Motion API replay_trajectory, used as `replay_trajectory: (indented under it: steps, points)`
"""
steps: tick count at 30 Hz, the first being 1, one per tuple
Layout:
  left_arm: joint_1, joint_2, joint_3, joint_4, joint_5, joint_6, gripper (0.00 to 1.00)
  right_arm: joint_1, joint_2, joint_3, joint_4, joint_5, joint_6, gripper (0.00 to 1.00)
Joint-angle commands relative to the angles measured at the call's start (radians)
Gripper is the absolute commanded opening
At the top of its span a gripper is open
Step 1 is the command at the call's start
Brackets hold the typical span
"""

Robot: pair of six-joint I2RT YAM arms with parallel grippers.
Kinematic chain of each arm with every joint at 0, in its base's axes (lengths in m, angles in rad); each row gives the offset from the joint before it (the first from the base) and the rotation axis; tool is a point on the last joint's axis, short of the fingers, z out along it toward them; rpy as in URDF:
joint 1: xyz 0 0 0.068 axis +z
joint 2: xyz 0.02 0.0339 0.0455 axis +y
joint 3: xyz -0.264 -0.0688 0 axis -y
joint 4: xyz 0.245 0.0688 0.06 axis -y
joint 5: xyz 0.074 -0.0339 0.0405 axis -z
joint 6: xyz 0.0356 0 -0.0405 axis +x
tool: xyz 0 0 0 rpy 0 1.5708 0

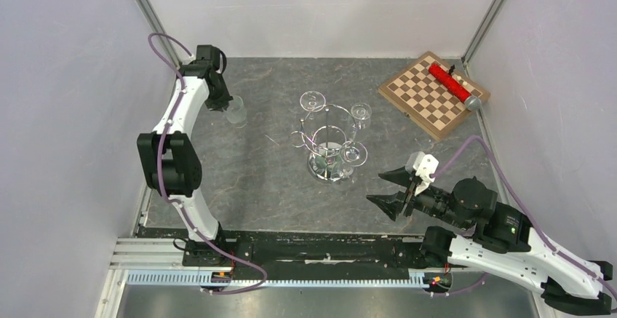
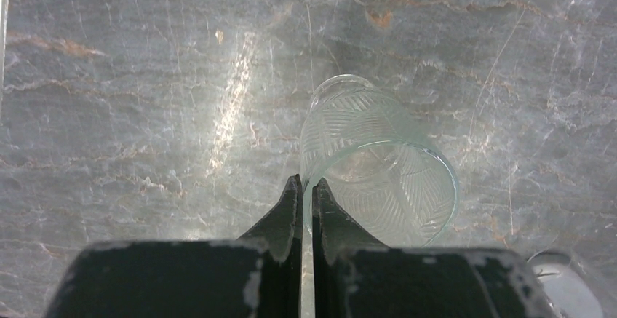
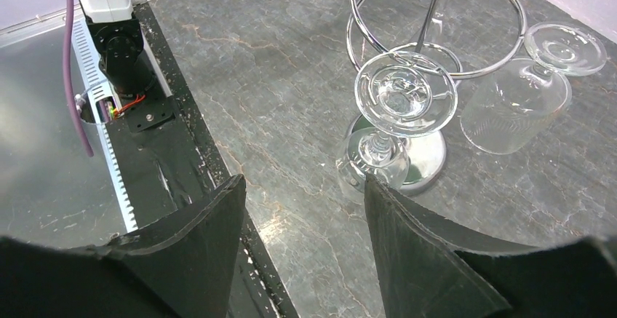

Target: Take the wine glass off the wine glass rack

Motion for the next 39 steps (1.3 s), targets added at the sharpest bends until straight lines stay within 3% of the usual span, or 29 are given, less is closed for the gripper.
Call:
replay_trajectory:
  steps: [1, 26, 32, 39]
  points:
    - [0.012, 0.037, 0.101, 0.061, -0.016, 0.055, 0.02, 0.002, -0.006, -0.007, 0.010, 0.019, 0.022, 0.64]
    - [0.046, 0.208, 0.191, 0.047, 0.040, 0.075, 0.02, 0.002, 0.061, 0.015, -0.003, 0.020, 0.068, 0.67]
    - [0.046, 0.196, 0.191, 0.047, 0.058, 0.086, 0.34, 0.002, 0.082, 0.015, 0.011, 0.019, 0.066, 0.69]
    - [0.046, 0.130, 0.191, 0.041, 0.074, 0.103, 0.52, 0.002, 0.092, 0.026, 0.024, 0.031, 0.063, 0.72]
